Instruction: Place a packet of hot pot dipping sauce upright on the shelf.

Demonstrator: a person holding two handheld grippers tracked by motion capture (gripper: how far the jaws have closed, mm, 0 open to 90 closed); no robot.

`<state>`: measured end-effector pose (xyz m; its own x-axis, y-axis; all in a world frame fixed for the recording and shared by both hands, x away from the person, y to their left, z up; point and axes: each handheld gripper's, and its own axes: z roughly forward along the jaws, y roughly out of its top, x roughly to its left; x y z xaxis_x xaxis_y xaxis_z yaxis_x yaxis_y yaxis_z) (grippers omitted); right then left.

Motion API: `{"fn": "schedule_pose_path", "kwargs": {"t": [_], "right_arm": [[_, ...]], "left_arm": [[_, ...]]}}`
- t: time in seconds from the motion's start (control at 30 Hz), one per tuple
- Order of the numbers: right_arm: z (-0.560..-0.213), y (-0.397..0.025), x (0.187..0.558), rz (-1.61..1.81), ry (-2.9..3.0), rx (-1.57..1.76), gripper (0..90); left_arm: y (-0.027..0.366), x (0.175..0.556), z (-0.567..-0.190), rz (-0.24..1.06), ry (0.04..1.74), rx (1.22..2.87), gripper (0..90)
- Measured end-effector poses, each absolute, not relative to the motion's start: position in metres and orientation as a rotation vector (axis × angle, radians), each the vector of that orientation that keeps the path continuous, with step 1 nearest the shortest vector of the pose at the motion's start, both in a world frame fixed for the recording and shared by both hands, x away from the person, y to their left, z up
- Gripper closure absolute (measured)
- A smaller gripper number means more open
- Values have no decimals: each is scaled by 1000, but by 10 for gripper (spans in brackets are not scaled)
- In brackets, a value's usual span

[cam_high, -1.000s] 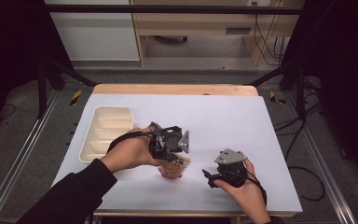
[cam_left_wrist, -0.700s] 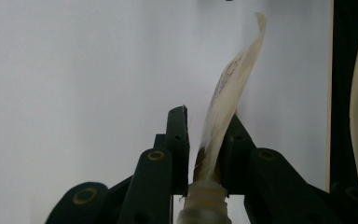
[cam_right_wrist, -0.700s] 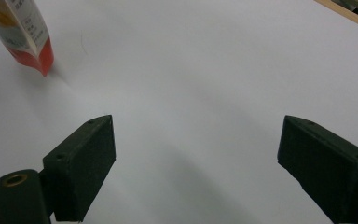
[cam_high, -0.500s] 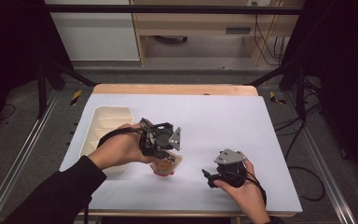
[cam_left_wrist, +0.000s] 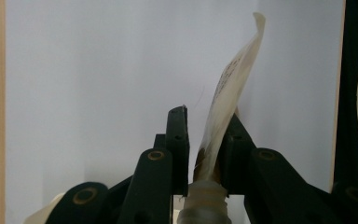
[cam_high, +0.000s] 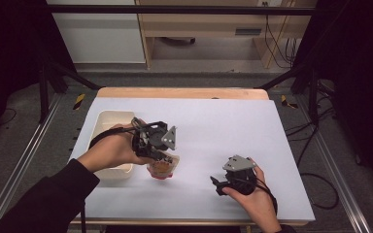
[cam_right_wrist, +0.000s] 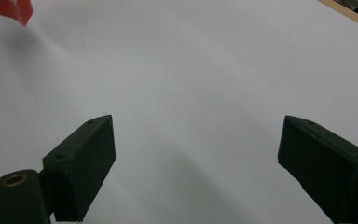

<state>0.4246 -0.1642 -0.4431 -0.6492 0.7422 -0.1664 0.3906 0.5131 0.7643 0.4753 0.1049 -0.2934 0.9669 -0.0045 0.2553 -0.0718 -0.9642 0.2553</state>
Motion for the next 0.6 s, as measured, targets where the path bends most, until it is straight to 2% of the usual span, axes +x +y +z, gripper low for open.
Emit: {"fn": "schedule_pose_path", "kwargs": {"t": [0.6], "right_arm": [[-443,-164,424,975,2278,927,115]], "left_arm": [[139,490,-244,457,14,2826,766]]}}
